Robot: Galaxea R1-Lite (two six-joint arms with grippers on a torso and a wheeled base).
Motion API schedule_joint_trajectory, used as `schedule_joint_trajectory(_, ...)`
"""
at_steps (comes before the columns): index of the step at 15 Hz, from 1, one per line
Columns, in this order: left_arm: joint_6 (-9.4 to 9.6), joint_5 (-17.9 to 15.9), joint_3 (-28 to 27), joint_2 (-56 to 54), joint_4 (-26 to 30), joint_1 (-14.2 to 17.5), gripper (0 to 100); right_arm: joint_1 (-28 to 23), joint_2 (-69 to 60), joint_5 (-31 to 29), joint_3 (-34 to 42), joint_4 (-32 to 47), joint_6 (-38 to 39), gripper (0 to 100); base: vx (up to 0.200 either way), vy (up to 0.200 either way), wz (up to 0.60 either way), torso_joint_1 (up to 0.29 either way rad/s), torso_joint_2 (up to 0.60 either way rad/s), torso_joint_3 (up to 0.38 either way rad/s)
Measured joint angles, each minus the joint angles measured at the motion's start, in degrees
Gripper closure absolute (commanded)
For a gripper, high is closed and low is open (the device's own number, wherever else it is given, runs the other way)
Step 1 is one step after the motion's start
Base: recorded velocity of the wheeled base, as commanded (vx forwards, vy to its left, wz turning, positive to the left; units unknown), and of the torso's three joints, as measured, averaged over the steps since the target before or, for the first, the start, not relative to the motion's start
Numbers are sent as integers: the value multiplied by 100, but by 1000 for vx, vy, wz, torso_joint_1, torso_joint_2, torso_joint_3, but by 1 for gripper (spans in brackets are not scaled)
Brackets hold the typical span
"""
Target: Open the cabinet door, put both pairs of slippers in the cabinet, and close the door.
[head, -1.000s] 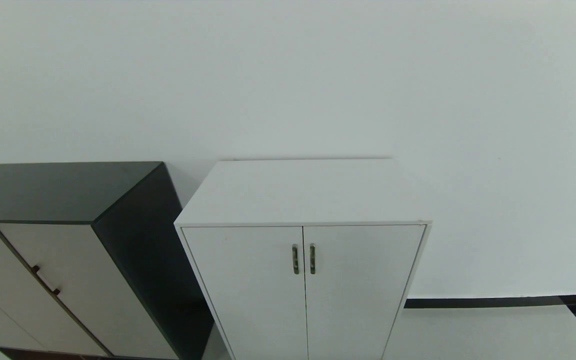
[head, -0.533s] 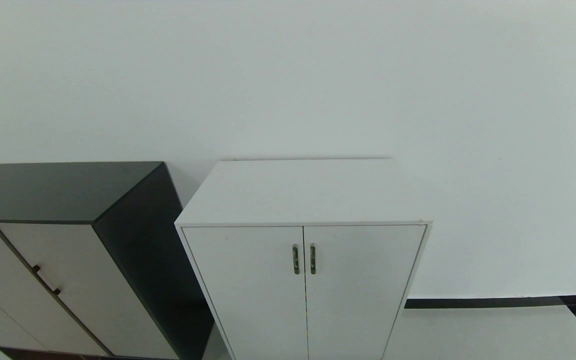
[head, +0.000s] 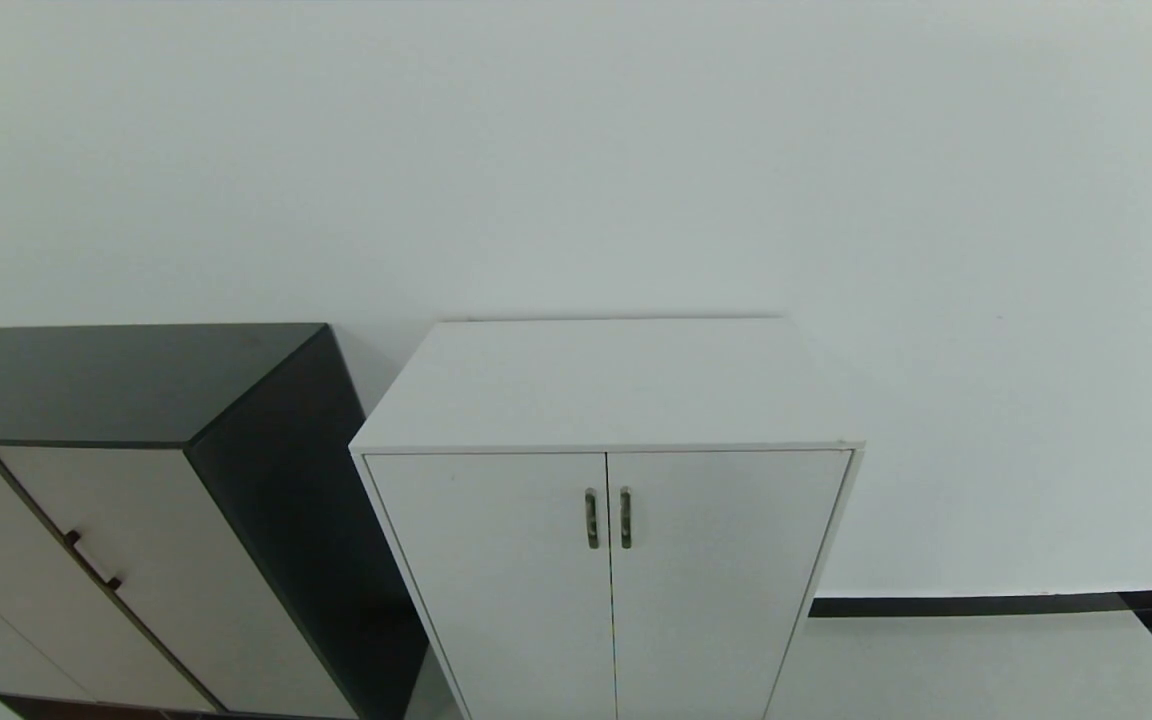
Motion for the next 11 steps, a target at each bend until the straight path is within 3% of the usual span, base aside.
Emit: schedule_joint_trajectory(11, 0, 0, 0, 0, -1, 0, 100, 0, -16, -7, 2, 2, 0, 100, 0, 0, 0, 0, 0, 0)
